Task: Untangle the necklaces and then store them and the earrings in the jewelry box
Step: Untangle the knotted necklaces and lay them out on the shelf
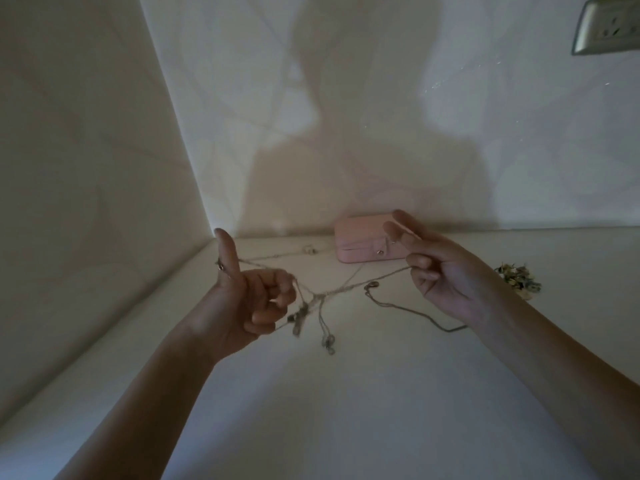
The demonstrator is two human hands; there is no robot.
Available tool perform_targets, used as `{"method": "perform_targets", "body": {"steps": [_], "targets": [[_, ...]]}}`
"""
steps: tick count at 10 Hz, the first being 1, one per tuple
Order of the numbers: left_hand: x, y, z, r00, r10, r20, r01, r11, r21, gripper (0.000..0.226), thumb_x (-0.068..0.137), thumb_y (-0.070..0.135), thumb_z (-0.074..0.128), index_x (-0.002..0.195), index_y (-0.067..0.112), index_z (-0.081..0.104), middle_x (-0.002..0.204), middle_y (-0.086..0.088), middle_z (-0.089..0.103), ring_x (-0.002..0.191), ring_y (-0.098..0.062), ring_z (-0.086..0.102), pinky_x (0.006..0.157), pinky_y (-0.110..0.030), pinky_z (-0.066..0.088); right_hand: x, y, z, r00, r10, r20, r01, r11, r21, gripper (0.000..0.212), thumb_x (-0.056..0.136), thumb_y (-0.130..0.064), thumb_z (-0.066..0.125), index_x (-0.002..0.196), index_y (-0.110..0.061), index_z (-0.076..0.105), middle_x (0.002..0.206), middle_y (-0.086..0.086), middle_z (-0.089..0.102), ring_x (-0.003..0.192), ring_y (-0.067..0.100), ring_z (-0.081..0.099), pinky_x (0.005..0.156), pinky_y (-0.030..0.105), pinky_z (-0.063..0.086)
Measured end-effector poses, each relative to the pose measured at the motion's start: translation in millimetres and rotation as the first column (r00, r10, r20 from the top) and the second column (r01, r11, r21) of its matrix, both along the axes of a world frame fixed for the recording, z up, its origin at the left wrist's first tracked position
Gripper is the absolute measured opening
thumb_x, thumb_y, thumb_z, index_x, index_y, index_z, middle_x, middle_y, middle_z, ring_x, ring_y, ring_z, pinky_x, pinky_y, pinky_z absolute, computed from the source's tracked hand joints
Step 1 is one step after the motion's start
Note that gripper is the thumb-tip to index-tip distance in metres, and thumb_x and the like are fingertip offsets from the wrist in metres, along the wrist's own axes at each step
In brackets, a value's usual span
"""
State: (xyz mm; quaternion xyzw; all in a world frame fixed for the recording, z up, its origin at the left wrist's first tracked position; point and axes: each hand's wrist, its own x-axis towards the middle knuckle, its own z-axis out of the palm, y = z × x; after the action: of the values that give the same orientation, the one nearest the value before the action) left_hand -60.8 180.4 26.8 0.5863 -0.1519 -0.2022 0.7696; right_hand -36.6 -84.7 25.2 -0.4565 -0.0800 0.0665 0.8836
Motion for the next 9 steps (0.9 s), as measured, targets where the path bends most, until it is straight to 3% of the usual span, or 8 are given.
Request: {"method": "perform_targets", "body": {"steps": [1,2,3,4,5,7,8,9], "targets": [[-2,7,-2,0.976,-0.219,-0.018,0.218,0.956,0.194,0.087,0.048,0.096,0.041,0.052,0.011,0.060,0.051,-0.007,0.049,0.036,-0.007,0.040,0.039,-0.013,0.034,4,-9,4,0.999,-0.046,0.010,0.046,0.998,0.051,0.041,0.069,-0.003,0.062,0.107,-0.018,0.065,0.094,-0.004,0.073,0.037,0.000,0.040,0.033,0.008,0.029],[-13,3,10,0.896,-0.440,-0.063,0.376,0.674,0.636,0.091,0.012,0.085,0.072,0.062,0.010,0.066,0.069,-0.016,0.058,0.049,-0.017,0.054,0.049,-0.021,0.043,9,-22,7,0.991,-0.131,-0.006,0.131,0.984,0.122,0.048,0.059,-0.002,0.068,0.104,-0.018,0.066,0.091,-0.006,0.074,0.036,0.001,0.037,0.036,0.008,0.030],[-23,-5,18,0.901,-0.428,-0.067,0.358,0.646,0.674,0.107,-0.002,0.080,0.075,0.079,0.011,0.072,0.094,-0.039,0.058,0.072,-0.033,0.059,0.058,-0.026,0.042,13,-32,6,0.986,-0.166,-0.020,0.167,0.975,0.144,0.033,0.078,-0.002,0.057,0.104,-0.019,0.065,0.090,-0.008,0.074,0.036,0.001,0.035,0.036,0.009,0.029],[-12,9,8,0.863,-0.495,-0.100,0.454,0.672,0.585,0.133,0.022,0.080,0.079,0.126,0.000,0.054,0.126,-0.047,0.044,0.105,-0.063,0.048,0.066,-0.030,0.050,16,-37,4,0.989,-0.148,-0.015,0.148,0.981,0.122,0.029,0.077,-0.007,0.057,0.104,-0.018,0.065,0.086,-0.007,0.073,0.037,0.001,0.037,0.037,0.009,0.031],[7,25,-13,0.862,-0.493,-0.118,0.485,0.737,0.470,0.106,0.060,0.074,0.069,0.142,0.014,0.041,0.139,-0.022,0.050,0.119,-0.040,0.055,0.087,-0.029,0.052,17,-35,3,0.992,-0.129,-0.002,0.128,0.988,0.083,0.028,0.075,-0.010,0.057,0.102,-0.015,0.065,0.078,-0.005,0.072,0.041,0.000,0.045,0.039,0.008,0.034],[24,24,-31,0.934,-0.292,0.206,0.042,0.662,0.748,0.049,0.062,0.082,0.062,0.107,0.065,0.058,0.123,0.036,0.052,0.137,-0.016,0.039,0.104,-0.020,0.038,17,-32,2,0.990,-0.136,0.039,0.140,0.984,-0.112,0.024,0.087,0.004,0.051,0.098,-0.012,0.065,0.079,-0.001,0.073,0.041,0.001,0.045,0.033,0.010,0.027],[18,12,-23,0.873,-0.328,0.361,-0.199,0.438,0.877,0.089,0.047,0.095,0.051,0.129,0.067,0.030,0.145,0.026,0.024,0.142,-0.007,0.019,0.115,-0.030,0.023,19,-32,-1,0.987,-0.144,0.075,0.158,0.958,-0.238,0.028,0.093,0.006,0.044,0.100,-0.011,0.065,0.082,0.001,0.072,0.039,0.001,0.038,0.033,0.012,0.023],[3,0,-23,0.896,-0.287,0.339,-0.272,0.248,0.930,0.142,0.027,0.098,0.050,0.150,0.042,0.006,0.158,0.015,-0.009,0.145,-0.014,-0.017,0.119,-0.047,-0.003,23,-34,-6,0.975,-0.205,0.082,0.221,0.912,-0.345,0.028,0.096,0.005,0.040,0.103,-0.008,0.064,0.084,0.006,0.070,0.039,0.003,0.037,0.033,0.013,0.024]]}}
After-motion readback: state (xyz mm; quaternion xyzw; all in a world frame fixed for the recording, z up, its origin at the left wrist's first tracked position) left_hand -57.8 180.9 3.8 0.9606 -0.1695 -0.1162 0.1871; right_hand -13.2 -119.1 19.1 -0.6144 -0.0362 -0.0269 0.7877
